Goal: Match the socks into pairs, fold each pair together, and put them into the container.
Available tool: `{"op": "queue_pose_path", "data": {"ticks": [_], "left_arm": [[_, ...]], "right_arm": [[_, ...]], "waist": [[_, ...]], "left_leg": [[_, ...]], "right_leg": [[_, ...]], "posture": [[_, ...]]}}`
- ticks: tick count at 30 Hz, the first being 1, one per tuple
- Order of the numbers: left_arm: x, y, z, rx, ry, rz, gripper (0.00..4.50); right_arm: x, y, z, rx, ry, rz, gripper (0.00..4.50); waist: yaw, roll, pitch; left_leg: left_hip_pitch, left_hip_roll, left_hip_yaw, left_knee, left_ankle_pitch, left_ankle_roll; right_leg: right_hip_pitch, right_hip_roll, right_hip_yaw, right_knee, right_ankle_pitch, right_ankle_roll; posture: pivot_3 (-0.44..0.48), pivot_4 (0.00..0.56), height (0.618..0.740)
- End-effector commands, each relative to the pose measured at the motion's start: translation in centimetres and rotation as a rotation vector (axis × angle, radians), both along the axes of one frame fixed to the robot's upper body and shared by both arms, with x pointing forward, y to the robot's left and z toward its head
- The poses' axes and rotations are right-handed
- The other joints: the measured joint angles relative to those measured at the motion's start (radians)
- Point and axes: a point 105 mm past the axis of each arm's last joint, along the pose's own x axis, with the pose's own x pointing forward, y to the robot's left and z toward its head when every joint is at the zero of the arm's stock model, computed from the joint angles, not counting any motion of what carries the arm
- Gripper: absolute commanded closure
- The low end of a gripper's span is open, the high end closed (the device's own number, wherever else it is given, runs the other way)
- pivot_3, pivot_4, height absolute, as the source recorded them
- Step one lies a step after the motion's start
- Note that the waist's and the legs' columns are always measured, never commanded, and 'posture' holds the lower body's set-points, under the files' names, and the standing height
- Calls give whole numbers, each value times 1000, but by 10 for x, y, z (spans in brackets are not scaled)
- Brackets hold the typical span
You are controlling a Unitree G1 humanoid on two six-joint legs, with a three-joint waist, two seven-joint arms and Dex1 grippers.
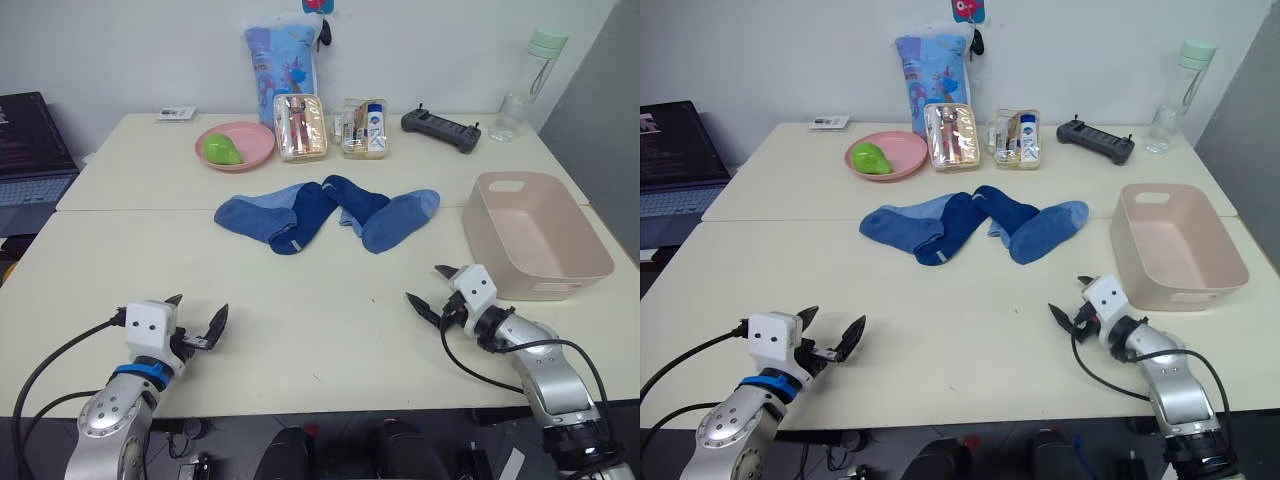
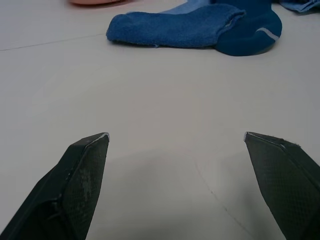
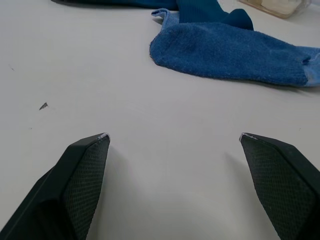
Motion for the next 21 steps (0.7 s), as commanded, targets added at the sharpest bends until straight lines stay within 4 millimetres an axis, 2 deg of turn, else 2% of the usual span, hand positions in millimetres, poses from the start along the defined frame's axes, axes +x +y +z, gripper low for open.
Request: {"op": "queue_pose_path", "data": {"ticks": [1, 5, 9, 13, 17, 21], "left_arm": [[9, 1, 14, 5, -25, -15, 0], [36, 0, 32, -2, -51, -27, 0], [86, -10, 52, 4, -91, -54, 0], [119, -22, 58, 6, -100, -82, 0], [150, -34, 50, 20, -57, -110, 0], [170, -45, 35, 27, 10, -139, 0]], "right_arm": [[4, 12, 28, 34, -81, 47, 31], [6, 31, 43, 68, -90, 136, 31], [13, 55, 64, 67, -144, 206, 31], [14, 67, 75, 75, -163, 242, 31], [10, 78, 83, 79, -171, 286, 31], [10, 78, 80, 57, -180, 286, 31]], "waist": [[0, 0, 0], [-1, 0, 0], [2, 0, 0], [1, -1, 0], [2, -1, 0], [0, -1, -1]], "left_leg": [[0, 0, 0, 0, 0, 0], [0, 0, 0, 0, 0, 0], [0, -1, 0, 1, 0, 0], [-1, -2, 0, 1, 0, 0], [-2, -2, -1, 1, 0, 0], [-2, -2, 0, 2, 0, 0]], "right_leg": [[0, 0, 0, 0, 0, 0], [0, 0, 0, 0, 0, 0], [0, 0, -1, 0, 0, 0], [0, 0, 0, 0, 0, 1], [-2, 0, -1, 0, 0, 1], [-2, 0, -1, 1, 0, 1]], "posture": [[0, 150, 740], [0, 150, 740], [0, 150, 740], [0, 150, 740], [0, 150, 740], [0, 150, 740]]}}
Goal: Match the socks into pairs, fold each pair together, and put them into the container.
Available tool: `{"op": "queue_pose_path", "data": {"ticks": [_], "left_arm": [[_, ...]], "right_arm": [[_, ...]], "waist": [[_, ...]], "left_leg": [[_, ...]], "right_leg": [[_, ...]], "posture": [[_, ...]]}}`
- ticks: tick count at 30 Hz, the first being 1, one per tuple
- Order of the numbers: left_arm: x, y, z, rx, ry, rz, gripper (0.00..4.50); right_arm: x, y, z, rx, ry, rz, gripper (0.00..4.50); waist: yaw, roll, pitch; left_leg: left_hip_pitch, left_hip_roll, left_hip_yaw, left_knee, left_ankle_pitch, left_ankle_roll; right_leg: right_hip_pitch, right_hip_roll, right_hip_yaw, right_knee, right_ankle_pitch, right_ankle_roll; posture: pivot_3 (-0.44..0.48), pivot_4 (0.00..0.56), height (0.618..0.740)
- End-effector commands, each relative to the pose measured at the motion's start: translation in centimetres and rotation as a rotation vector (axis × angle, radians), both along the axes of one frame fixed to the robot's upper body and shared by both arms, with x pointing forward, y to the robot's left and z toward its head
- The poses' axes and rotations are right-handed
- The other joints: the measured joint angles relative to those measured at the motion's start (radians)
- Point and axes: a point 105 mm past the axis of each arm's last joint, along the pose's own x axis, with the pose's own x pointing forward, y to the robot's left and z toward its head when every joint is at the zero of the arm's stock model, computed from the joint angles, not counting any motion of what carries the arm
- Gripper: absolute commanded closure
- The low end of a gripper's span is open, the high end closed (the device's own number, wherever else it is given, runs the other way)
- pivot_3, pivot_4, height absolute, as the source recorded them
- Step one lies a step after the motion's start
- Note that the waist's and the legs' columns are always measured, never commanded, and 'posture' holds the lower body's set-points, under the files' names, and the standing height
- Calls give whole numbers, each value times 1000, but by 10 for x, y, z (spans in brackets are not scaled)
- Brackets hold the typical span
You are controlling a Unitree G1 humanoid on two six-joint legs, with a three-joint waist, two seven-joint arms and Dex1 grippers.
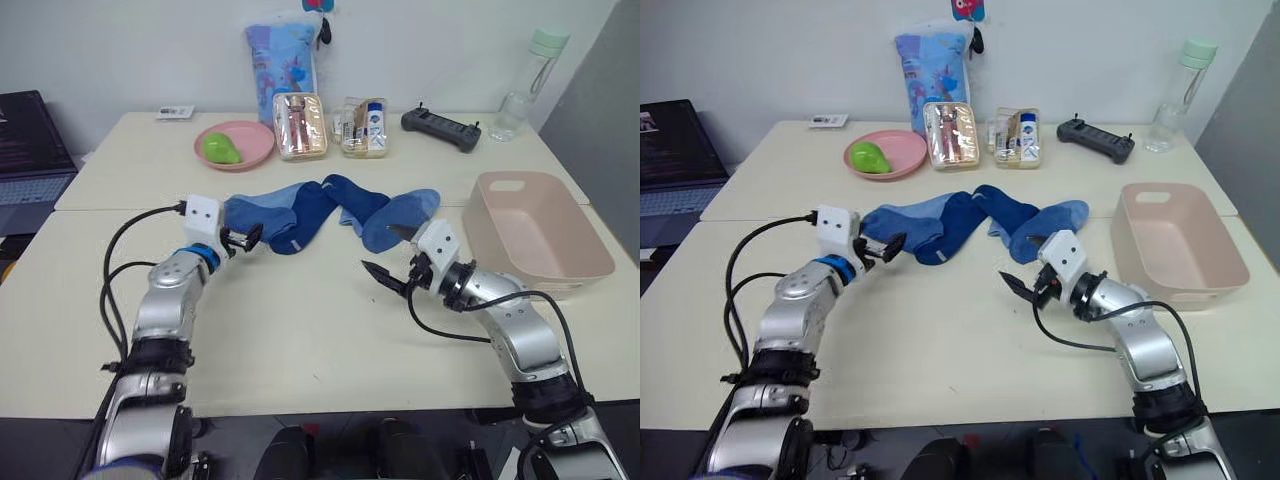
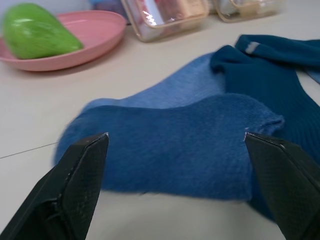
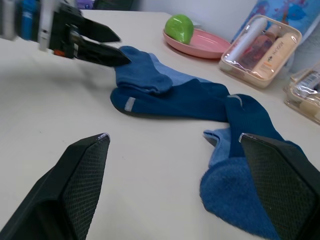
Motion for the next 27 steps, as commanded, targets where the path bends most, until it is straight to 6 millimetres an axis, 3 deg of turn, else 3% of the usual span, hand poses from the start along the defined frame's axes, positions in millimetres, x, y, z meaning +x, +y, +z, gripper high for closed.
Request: {"op": "queue_pose_path", "data": {"ticks": [1, 3, 6, 19, 23, 27], "left_arm": [[12, -4, -5, 17, 15, -10, 0], [16, -4, -9, 14, 37, 1, 0], [18, 2, -15, 35, 58, 24, 564], [18, 10, -3, -42, 3, 34, 4476], [14, 14, 13, -109, -71, 34, 4476], [-2, 10, 21, -53, -116, -29, 4476]], "right_arm": [[-3, 2, 12, -1, -61, 15, 31], [-3, 1, 10, -4, -63, 3, 31], [-7, -1, 6, -2, -58, -12, 0], [-6, 1, 5, 0, -66, -15, 0], [-6, 2, 4, 7, -63, -9, 0], [-5, 1, 2, 8, -56, -7, 0]], "waist": [[0, 0, 0], [-3, 0, 0], [-3, 0, 0], [-3, 0, 0], [-5, 0, 0], [-4, 0, 0]], "left_leg": [[0, 0, 0, 0, 0, 0], [0, 0, 0, 0, 0, 0], [-1, 0, 0, 0, 0, 0], [-1, 0, 0, 0, 0, 0], [-1, 0, 0, 0, 0, 0], [-1, 0, -1, 0, 0, 0]], "right_leg": [[0, 0, 0, 0, 0, 0], [0, 0, 0, 0, 0, 0], [-1, 0, 0, 0, 0, 0], [-1, 0, 0, 1, 0, 0], [-1, 0, 1, 1, 0, 0], [-1, 0, 1, 1, 0, 0]], "posture": [[0, 150, 740], [0, 150, 740], [0, 150, 740], [0, 150, 740], [0, 150, 740], [0, 150, 740]]}}
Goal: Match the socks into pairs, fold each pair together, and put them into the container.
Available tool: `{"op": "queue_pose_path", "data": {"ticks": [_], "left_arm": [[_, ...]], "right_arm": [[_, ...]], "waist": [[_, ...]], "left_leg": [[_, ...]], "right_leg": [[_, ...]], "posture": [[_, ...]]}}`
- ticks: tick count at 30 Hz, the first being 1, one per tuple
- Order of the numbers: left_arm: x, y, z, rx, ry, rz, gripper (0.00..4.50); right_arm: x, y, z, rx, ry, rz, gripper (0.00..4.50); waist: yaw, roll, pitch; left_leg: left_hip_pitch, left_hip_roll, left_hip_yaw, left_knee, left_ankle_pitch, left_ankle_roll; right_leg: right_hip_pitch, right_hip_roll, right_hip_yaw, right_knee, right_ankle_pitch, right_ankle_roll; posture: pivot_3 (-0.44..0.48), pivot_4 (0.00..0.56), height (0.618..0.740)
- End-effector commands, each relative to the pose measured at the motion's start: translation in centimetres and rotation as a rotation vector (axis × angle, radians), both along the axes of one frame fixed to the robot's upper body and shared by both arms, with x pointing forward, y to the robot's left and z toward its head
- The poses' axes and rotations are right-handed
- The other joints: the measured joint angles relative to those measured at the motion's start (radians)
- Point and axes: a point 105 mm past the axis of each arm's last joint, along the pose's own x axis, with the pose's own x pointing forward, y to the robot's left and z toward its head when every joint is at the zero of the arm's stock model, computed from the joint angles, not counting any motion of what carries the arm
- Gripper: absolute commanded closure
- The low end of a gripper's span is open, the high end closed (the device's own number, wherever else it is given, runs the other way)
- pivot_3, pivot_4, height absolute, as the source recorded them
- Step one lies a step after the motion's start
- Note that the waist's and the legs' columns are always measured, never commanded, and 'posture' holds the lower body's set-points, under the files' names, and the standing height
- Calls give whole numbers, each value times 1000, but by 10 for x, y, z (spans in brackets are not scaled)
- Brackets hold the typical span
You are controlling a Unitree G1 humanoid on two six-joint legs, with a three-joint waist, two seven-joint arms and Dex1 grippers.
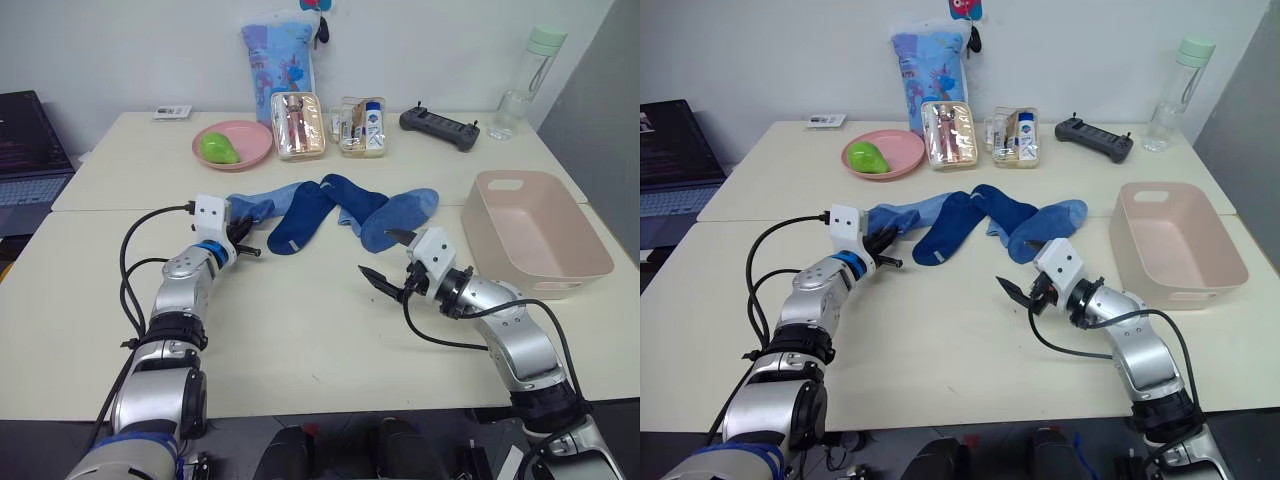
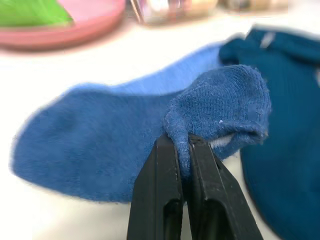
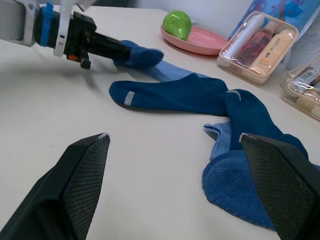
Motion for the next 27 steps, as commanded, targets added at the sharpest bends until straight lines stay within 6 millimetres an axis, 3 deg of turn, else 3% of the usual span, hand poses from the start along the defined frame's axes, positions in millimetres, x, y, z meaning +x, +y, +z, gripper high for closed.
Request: {"op": "queue_pose_path", "data": {"ticks": [1, 5, 8, 10, 12, 14, 18, 22, 27], "left_arm": [[-14, -7, 25, 43, -86, -80, 4476], [-41, -32, 37, 48, -101, -232, 4476], [-76, -66, 45, 65, -75, -424, 4476], [-105, -92, 24, 109, 17, -554, 4476], [-123, -107, 7, 143, 80, -618, 4476], [-128, -113, 0, 140, 101, -637, 4476], [-133, -147, -23, 131, 170, -714, 4476], [-137, -154, -25, 107, 183, -757, 3399], [-144, -135, -8, 71, 201, -808, 1686]], "right_arm": [[-1, 1, 10, 9, -47, 16, 0], [2, -5, 9, 5, -42, 9, 0], [9, -20, 11, -1, -32, -27, 0], [7, -37, 6, -14, 3, -32, 0], [1, -46, 1, -23, 52, 1, 0], [-5, -48, -1, -36, 79, 28, 0], [-24, -55, -7, -97, 144, 99, 0], [-22, -63, -9, -103, 148, 59, 0], [-25, -50, -13, -73, 171, 82, 0]], "waist": [[0, 0, 0], [0, 0, 0], [2, 0, 0], [5, 0, 0], [6, 1, -1], [5, 1, 0], [6, 1, 0], [0, 1, 0], [-1, 1, 0]], "left_leg": [[0, 0, 0, 0, 0, 0], [0, 0, 0, 0, 0, 0], [-1, 0, 0, 0, 0, 0], [-1, 0, 0, 0, 0, 0], [0, 0, 0, 0, 0, 0], [1, 0, 0, 0, 0, 0], [1, 0, 0, 0, 0, 1], [2, 1, 0, 0, 0, 1], [2, 2, 0, -1, 0, 1]], "right_leg": [[0, 0, 0, 0, 0, 0], [0, 0, 0, 0, 0, 0], [0, -1, 0, 0, 0, 0], [1, -1, 0, -1, 0, 0], [2, -1, 1, -2, 0, 0], [2, -1, 0, -1, 0, 0], [3, 0, 0, 0, 0, 0], [3, 0, 0, 0, 0, 0], [3, 1, 0, 0, 0, 0]], "posture": [[0, 150, 740], [0, 150, 740], [0, 150, 740], [0, 150, 740], [0, 150, 740], [0, 150, 740], [0, 150, 740], [0, 150, 740], [0, 150, 740]]}}
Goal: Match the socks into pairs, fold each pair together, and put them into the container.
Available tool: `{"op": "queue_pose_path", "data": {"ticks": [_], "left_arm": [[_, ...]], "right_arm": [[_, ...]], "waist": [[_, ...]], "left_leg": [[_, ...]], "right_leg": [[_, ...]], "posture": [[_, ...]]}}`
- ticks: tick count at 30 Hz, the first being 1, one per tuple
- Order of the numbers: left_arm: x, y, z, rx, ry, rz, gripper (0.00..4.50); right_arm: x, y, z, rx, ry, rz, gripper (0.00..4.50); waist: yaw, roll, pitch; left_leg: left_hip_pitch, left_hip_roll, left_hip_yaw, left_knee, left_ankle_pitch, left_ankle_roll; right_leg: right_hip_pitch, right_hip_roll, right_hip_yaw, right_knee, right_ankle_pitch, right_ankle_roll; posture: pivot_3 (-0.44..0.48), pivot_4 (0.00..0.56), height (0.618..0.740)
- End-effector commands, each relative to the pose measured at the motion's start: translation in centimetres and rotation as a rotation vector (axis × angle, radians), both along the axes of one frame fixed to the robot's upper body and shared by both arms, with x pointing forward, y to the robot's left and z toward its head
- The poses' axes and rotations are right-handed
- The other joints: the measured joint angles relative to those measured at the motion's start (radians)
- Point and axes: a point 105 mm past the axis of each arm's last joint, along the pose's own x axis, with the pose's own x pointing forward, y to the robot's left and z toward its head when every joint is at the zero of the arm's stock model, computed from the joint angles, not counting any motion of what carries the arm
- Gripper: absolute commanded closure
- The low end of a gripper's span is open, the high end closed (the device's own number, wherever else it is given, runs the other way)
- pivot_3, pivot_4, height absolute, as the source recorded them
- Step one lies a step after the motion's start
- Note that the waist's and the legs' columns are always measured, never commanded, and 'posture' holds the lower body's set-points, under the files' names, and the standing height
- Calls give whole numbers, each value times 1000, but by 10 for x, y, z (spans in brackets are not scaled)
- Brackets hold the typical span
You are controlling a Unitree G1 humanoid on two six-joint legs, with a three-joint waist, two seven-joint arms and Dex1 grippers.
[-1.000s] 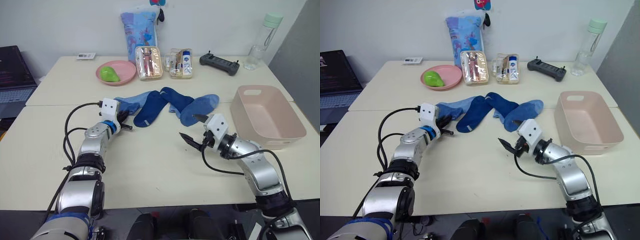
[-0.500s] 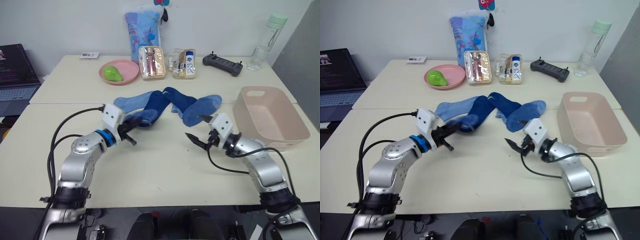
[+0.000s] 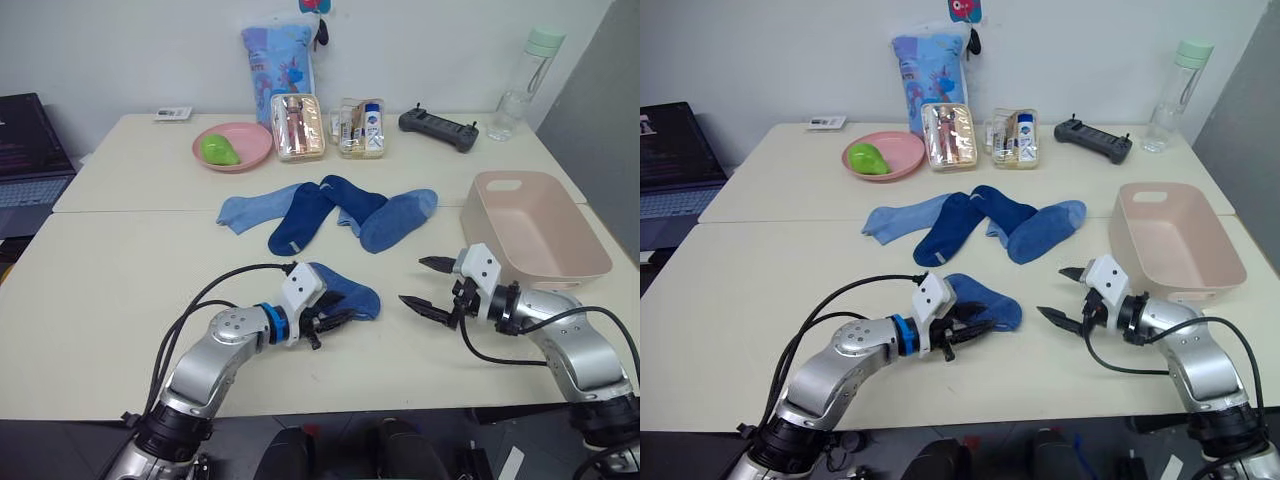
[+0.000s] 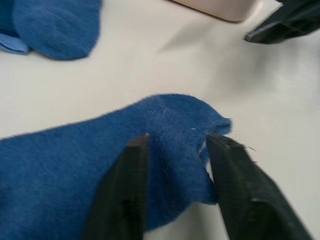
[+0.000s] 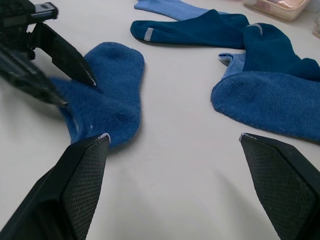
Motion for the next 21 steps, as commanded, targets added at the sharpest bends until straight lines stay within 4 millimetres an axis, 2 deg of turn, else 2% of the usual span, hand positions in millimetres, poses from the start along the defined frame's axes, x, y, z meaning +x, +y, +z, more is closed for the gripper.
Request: {"op": "queue_pose_path", "data": {"ticks": [1, 5, 8, 10, 13, 16, 19, 21], "left_arm": [[10, 20, 27, -34, -60, 32, 1397], [55, 68, 40, 11, -153, 256, 152], [73, 88, 39, 37, -172, 343, 152], [82, 98, 24, 83, -148, 385, 152], [84, 89, 11, 84, -123, 343, 152], [86, 82, 7, 80, -119, 321, 152], [81, 69, 3, 65, -99, 259, 770], [79, 67, 1, 71, -92, 242, 1418]], "right_arm": [[-5, 14, 9, 18, -39, 38, 0], [-12, 35, -4, -22, -44, 97, 0], [-13, 44, -17, -88, -63, 124, 0], [-13, 50, -22, -93, -56, 123, 0], [-16, 52, -31, -117, -41, 130, 0], [-16, 52, -35, -141, -45, 139, 0], [-15, 52, -35, -144, -50, 146, 636], [-14, 52, -35, -142, -50, 146, 1334]], "waist": [[1, 0, 0], [5, 0, 0], [5, 0, 0], [5, 0, 0], [5, 0, 0], [14, -1, 0], [18, -1, 0], [21, -1, 0]], "left_leg": [[0, 0, 0, 0, 0, 0], [0, -1, 0, 0, 0, 0], [0, -1, 0, 0, 0, 0], [-1, -2, 0, 1, 0, 0], [-1, -2, 0, 1, 0, 0], [-2, -2, -1, 1, 0, 0], [-1, -2, 0, 1, 0, 0], [-1, -2, 0, 1, 0, 0]], "right_leg": [[0, 0, 0, 0, 0, 0], [0, 0, 0, 0, 0, 0], [0, 0, 0, -1, 0, 0], [0, -1, 0, -2, 0, 1], [-1, -1, 0, -1, 0, 1], [-1, -2, -1, -1, 0, 1], [0, -2, 0, -1, 0, 1], [-1, -2, 0, -1, 0, 1]], "posture": [[0, 150, 740], [0, 150, 740], [0, 150, 740], [0, 150, 740], [0, 150, 740], [0, 150, 740], [0, 150, 740], [0, 150, 740]]}}
